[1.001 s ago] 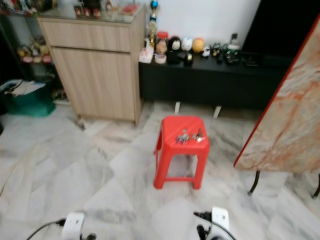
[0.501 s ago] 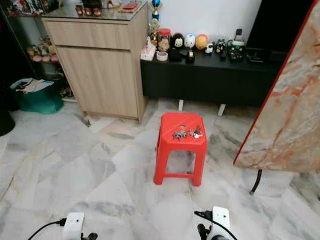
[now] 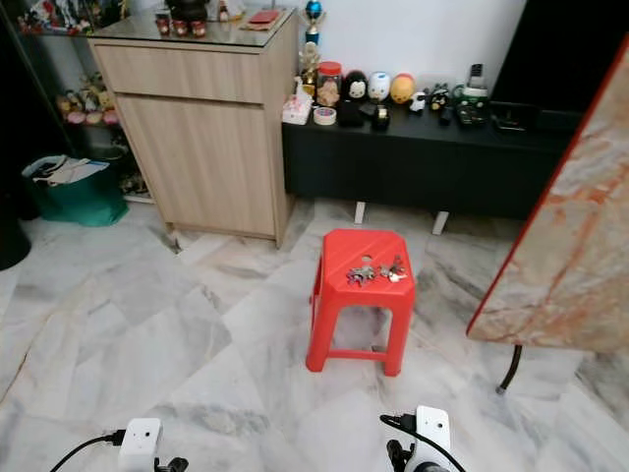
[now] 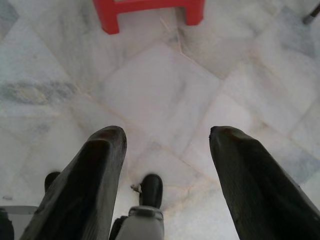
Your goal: Hang keys on a hook
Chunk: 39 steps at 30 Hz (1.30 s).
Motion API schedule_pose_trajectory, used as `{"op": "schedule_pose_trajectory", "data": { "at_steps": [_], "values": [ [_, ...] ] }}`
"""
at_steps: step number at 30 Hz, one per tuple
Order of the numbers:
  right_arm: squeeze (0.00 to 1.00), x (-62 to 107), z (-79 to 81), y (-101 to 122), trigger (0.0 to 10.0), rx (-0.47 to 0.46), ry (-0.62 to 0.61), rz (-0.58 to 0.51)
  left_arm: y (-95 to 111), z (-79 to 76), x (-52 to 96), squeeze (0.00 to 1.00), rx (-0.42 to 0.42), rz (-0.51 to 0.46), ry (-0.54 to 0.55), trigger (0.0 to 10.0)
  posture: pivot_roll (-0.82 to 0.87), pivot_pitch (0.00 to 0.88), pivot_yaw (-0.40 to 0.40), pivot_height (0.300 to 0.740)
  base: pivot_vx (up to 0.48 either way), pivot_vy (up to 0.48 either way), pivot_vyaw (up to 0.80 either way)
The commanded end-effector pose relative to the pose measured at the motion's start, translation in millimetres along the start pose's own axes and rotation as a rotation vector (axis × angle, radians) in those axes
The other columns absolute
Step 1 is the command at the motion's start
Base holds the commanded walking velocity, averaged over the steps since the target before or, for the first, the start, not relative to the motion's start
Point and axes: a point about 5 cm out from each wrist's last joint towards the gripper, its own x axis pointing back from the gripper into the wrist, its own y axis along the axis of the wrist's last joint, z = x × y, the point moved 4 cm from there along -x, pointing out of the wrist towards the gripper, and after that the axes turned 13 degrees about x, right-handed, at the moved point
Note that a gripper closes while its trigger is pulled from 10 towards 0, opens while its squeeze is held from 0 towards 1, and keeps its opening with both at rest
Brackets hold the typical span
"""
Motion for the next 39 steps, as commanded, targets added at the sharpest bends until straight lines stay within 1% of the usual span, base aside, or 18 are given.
{"op": "schedule_pose_trajectory", "data": {
  "at_steps": [1,21,23,26,30,33,39],
  "values": [
    [0.0,-0.4,-1.5,4.0,10.0,0.009,-0.006,-0.009,-3.4,-0.5,0.3,0.0,0.02,0.011,0.001,10.0,0.12,0.0,-0.059,0.74,0.337,0.0,0.0],
    [0.0,-0.5,-0.1,3.9,10.0,-0.001,-0.003,-0.011,-3.7,-1.1,0.2,0.0,0.025,0.014,-0.004,10.0,0.12,0.0,-0.056,0.74,0.359,0.0,0.0],
    [0.0,-0.5,-0.2,4.3,10.0,0.01,-0.003,-0.011,-4.0,-1.7,0.2,0.0,0.025,0.015,-0.005,10.0,0.12,0.0,-0.056,0.74,0.368,0.0,0.0],
    [0.0,-0.4,-1.6,7.6,10.0,0.026,-0.014,-0.033,-4.2,-2.1,0.1,0.0,0.028,0.015,-0.005,10.0,0.12,0.0,-0.056,0.74,0.364,0.0,0.61],
    [0.0,-0.4,-1.2,6.9,10.0,0.014,-0.01,-0.029,-4.6,-2.7,0.1,0.0,0.029,0.016,-0.006,10.0,0.12,0.0,-0.057,0.74,0.367,0.0,0.8],
    [0.0,-0.4,-1.2,6.4,10.0,-0.003,-0.01,-0.029,-5.3,-2.7,0.2,0.0,0.029,0.017,-0.007,10.0,0.12,0.0,-0.057,0.74,0.365,0.0,0.0],
    [0.0,-0.4,-1.5,6.3,10.0,-0.009,-0.012,-0.029,-5.8,-1.3,0.6,0.0,0.028,0.017,-0.005,10.0,0.12,0.0,-0.057,0.74,0.368,0.0,0.0]
  ]
}}
